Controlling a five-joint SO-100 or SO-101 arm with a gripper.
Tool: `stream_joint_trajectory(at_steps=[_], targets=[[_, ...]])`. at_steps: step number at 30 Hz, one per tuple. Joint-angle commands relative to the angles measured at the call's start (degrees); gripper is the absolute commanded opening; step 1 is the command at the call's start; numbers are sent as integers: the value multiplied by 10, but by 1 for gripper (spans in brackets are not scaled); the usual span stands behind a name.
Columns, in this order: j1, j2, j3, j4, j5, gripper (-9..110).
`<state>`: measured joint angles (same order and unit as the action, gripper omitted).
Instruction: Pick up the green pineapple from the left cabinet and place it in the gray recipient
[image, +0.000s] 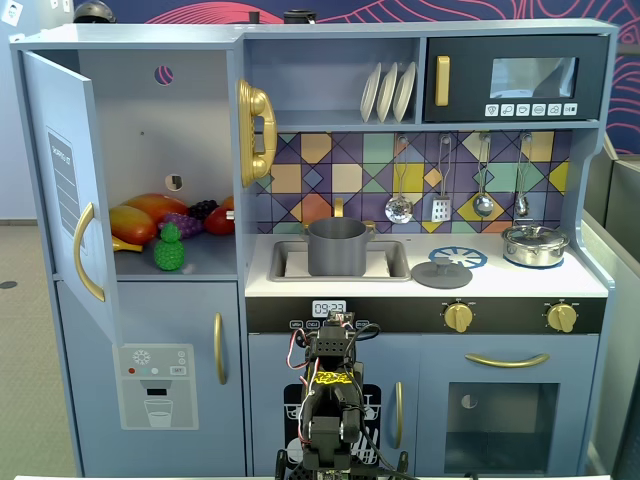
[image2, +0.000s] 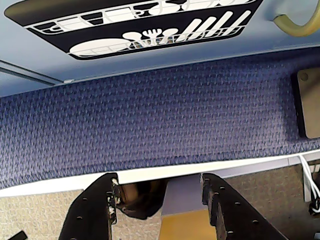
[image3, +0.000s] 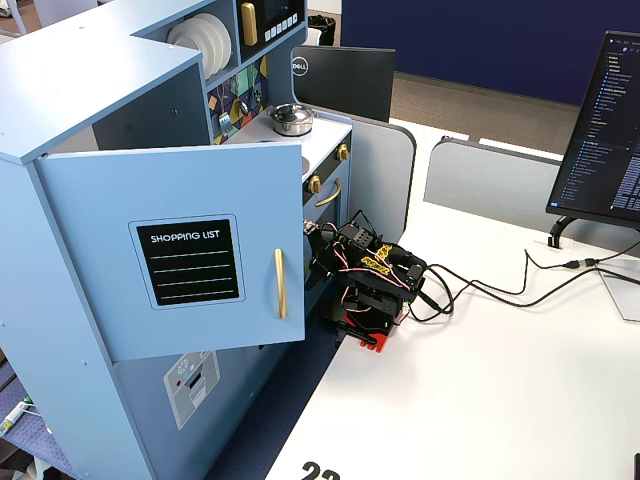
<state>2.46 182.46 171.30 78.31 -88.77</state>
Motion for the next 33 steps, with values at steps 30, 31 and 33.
stream_joint_trajectory(at_steps=[30, 31, 33], targets=[[-512, -269, -285, -747, 12, 13], [-508, -282, -309, -749, 11, 16], [-504, -310, -351, -760, 6, 22]])
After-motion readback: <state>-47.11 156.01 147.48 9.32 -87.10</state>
